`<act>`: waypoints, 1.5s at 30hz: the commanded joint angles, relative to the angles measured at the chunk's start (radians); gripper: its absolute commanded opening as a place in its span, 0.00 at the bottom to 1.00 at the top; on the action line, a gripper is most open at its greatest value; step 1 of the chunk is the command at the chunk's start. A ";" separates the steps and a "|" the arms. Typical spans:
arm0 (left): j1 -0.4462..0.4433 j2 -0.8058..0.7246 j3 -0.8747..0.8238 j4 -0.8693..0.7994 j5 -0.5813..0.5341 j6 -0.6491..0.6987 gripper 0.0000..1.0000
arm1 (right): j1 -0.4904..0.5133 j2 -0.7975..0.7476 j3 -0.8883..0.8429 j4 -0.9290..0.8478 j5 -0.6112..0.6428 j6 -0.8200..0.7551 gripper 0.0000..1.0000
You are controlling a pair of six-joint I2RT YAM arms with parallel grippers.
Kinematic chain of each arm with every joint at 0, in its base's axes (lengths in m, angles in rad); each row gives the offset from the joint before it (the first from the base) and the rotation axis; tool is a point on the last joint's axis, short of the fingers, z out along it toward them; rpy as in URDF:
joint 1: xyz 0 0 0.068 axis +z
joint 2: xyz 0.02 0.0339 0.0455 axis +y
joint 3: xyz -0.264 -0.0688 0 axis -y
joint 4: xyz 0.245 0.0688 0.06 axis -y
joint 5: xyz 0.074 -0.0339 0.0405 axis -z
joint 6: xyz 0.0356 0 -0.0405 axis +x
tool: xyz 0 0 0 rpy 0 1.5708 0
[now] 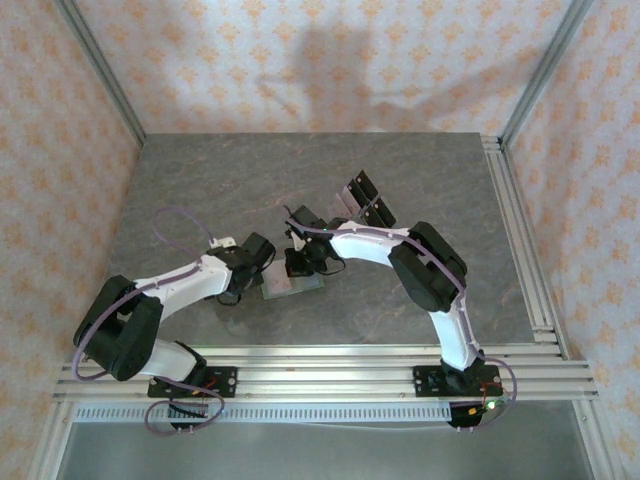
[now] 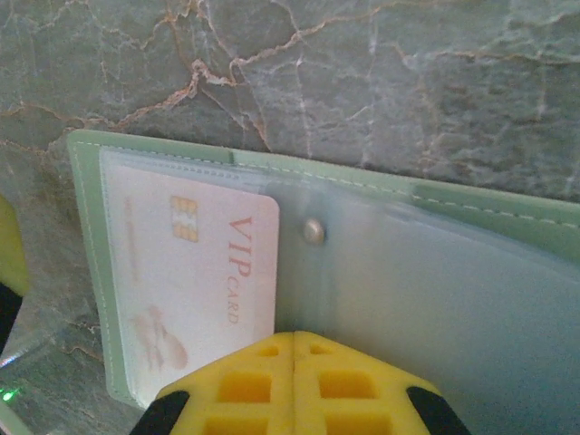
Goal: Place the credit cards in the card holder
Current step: Insert the credit card into the card slot, then rotate the card holder at the center of the table.
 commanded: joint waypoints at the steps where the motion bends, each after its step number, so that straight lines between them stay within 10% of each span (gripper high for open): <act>1: -0.004 -0.024 -0.021 -0.027 -0.044 -0.025 1.00 | 0.009 0.022 0.038 -0.016 -0.009 0.011 0.00; 23: -0.004 -0.019 -0.025 0.013 0.001 0.006 1.00 | 0.013 0.045 0.058 0.045 -0.182 0.036 0.00; 36: -0.028 -0.101 -0.026 0.093 0.100 0.071 1.00 | -0.054 -0.189 -0.050 -0.001 -0.025 0.025 0.31; 45: -0.082 -0.056 -0.046 0.121 0.102 0.045 1.00 | -0.062 -0.159 -0.019 -0.149 0.077 -0.056 0.35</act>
